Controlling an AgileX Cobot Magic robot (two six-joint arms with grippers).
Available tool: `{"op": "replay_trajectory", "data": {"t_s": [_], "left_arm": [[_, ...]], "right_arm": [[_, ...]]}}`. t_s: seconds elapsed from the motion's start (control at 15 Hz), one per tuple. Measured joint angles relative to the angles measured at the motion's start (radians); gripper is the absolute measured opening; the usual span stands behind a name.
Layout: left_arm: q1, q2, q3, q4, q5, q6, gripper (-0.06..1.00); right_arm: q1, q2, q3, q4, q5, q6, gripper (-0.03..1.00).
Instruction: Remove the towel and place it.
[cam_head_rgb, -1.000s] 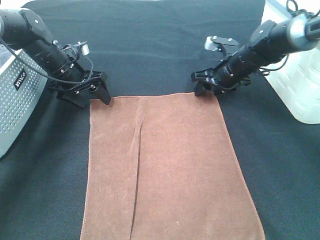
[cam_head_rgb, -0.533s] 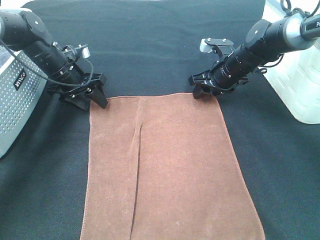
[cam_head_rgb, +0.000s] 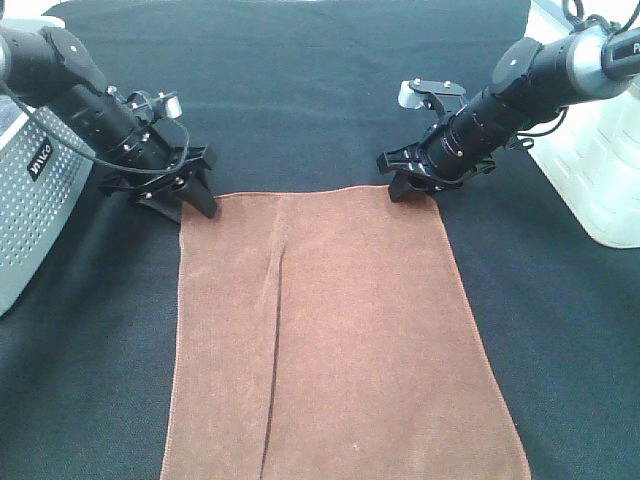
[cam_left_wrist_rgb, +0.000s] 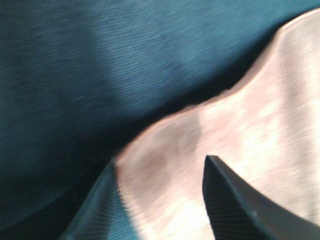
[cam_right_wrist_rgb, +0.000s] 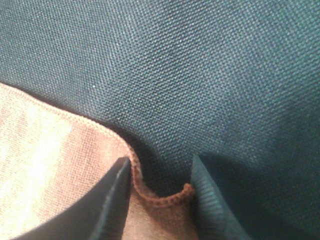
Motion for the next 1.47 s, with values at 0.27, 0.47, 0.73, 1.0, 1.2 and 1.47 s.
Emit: {"op": "replay_trajectory", "data": {"t_s": [0.27, 0.47, 0.73, 1.0, 1.2, 1.47], "left_arm": [[-0.014, 0.01, 0.0, -0.034, -0.007, 0.024, 0.41], [-0.016, 0.016, 0.0, -0.024, -0.023, 0.026, 0.08], [-0.023, 0.012, 0.0, -0.007, -0.047, 0.026, 0.01], [-0.037, 0.011, -0.044, 0.04, -0.128, 0.026, 0.01], [-0.038, 0.042, -0.164, 0.104, -0.242, 0.026, 0.01], [-0.038, 0.042, -0.229, 0.107, -0.419, 0.026, 0.01]], "right_arm": [[0.0, 0.0, 0.0, 0.0, 0.001, 0.0, 0.33], [0.0, 0.0, 0.001, 0.0, 0.018, 0.002, 0.05], [0.004, 0.002, 0.002, -0.027, 0.011, 0.015, 0.0], [0.007, -0.01, 0.01, -0.079, -0.11, 0.044, 0.0], [0.007, -0.013, -0.084, -0.113, -0.152, 0.044, 0.0], [0.007, -0.013, -0.22, -0.208, -0.245, 0.044, 0.0]]}}
